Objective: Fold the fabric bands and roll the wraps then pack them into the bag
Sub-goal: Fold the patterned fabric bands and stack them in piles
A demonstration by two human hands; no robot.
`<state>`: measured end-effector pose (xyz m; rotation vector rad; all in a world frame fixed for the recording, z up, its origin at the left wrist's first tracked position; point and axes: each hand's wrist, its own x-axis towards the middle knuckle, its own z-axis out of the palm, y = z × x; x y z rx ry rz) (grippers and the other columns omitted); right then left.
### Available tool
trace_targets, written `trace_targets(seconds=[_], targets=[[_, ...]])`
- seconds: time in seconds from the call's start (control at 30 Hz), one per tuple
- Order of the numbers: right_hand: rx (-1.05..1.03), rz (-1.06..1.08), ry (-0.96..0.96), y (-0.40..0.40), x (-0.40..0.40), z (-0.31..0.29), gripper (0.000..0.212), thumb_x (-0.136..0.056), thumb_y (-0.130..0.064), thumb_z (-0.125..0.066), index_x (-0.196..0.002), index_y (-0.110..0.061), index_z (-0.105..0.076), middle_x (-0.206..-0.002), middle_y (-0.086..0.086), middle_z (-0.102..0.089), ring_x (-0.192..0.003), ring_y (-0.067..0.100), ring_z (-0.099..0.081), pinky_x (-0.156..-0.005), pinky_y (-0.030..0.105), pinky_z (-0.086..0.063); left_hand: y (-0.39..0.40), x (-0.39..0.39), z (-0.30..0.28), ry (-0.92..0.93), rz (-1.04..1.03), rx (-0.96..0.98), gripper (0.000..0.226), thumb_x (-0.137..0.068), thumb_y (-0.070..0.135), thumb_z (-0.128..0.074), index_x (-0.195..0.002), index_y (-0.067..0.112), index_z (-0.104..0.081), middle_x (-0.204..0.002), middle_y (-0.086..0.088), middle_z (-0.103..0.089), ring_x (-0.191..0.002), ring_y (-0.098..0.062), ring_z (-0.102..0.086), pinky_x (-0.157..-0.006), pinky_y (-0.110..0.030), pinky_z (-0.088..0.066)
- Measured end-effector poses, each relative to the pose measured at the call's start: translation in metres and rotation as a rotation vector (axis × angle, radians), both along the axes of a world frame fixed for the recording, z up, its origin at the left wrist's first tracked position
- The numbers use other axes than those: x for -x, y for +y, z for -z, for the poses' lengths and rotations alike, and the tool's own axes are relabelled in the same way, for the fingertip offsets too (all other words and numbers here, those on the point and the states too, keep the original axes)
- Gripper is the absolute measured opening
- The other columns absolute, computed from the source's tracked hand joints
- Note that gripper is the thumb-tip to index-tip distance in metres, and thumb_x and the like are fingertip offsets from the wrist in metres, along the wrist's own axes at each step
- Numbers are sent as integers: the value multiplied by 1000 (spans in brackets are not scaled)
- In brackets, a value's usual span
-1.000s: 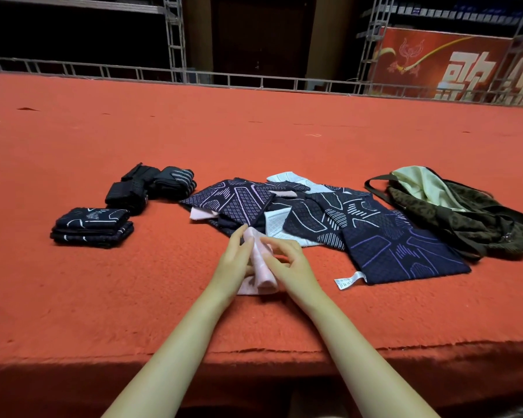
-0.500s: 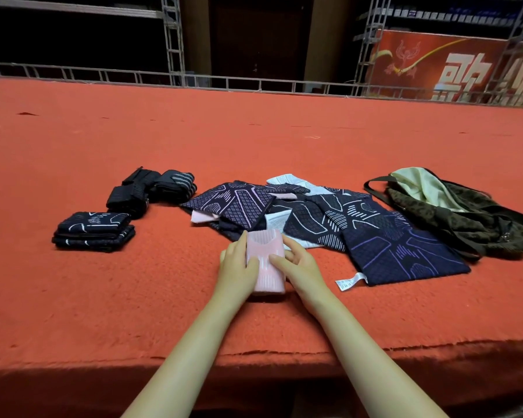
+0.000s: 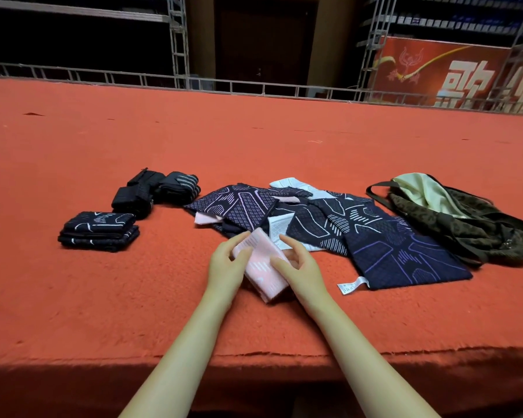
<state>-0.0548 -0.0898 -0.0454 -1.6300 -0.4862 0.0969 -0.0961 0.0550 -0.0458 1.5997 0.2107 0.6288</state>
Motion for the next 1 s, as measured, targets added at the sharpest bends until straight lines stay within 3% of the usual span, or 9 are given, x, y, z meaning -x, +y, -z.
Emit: trace_targets(seconds=[0.1, 0.17, 0.37, 0.53, 0.67, 0.77, 0.87, 0.93, 1.0], targets=[[36, -46, 57, 3, 1, -2, 34, -90, -13, -61, -123, -15, -53, -83, -3, -61, -62, -3, -57, -58, 12, -46, 7, 0, 0, -96, -81, 213, 35, -84, 4, -59, -116, 16, -63, -115, 0, -66, -106, -11, -61, -95, -26, -46], [59, -82, 43, 4, 1, -1, 29, -91, -7, -58, -119, -12, -55, -77, -5, -61, -53, -4, -55, -53, 13, -44, 8, 1, -2, -114, -123, 258, 35, -84, 6, -59, -116, 19, -63, -118, 0, -64, -107, -9, -60, -95, -25, -45], [69, 29, 52, 6, 0, 3, 25, -85, -1, -62, -100, -20, -56, -77, -1, -60, -53, -3, -54, -49, 12, -42, 10, 10, -6, -60, -140, -139, 42, -87, -1, -55, -120, 24, -59, -107, 4, -54, -94, 5, -51, -83, -1, -35], [35, 99, 38, 69, 1, -17, 30, -82, 0, -61, -105, -17, -54, -84, -1, -58, -72, 9, -52, -62, 13, -42, 69, 22, -23, -20, -203, -353, 50, -84, -5, -52, -125, 24, -56, -102, 0, -49, -86, -11, -49, -84, -12, -36], [51, 15, -18, 159, 2, -41, 36, -75, -16, -63, -111, -12, -57, -79, -5, -55, -70, 10, -51, -63, 16, -40, 148, 33, -56, 60, -366, -438, 45, -87, 3, -51, -128, 20, -56, -111, -5, -48, -97, -10, -46, -85, -14, -30], [67, -14, 1, 234, -1, -53, 35, -80, -12, -63, -114, -12, -56, -82, -3, -53, -81, 19, -53, -74, 27, -42, 209, 41, -70, 106, -452, -491, 47, -86, 5, -53, -132, 16, -53, -120, -9, -46, -108, -14, -46, -92, -11, -25], [104, -27, -11, 296, -3, -57, 40, -81, -12, -62, -120, -10, -55, -97, 4, -60, -90, 21, -56, -76, 24, -39, 261, 46, -67, 133, -505, -560, 48, -86, 3, -55, -133, 12, -52, -127, -14, -42, -118, -19, -43, -97, -10, -21], [205, -49, -23, 322, -6, -43, 42, -81, -16, -63, -122, -10, -55, -108, 9, -64, -100, 24, -58, -81, 25, -40, 287, 48, -49, 228, -495, -622, 44, -89, 7, -54, -132, 13, -54, -134, -16, -40, -125, -26, -42, -103, -19, -25], [343, -59, 9, 330, -8, -20, 43, -80, -27, -66, -119, -12, -57, -113, 10, -64, -108, 26, -58, -88, 29, -42, 301, 46, -26, 451, -478, -703, 37, -94, 19, -51, -131, 19, -56, -143, -15, -39, -132, -29, -35, -108, -31, -23]])
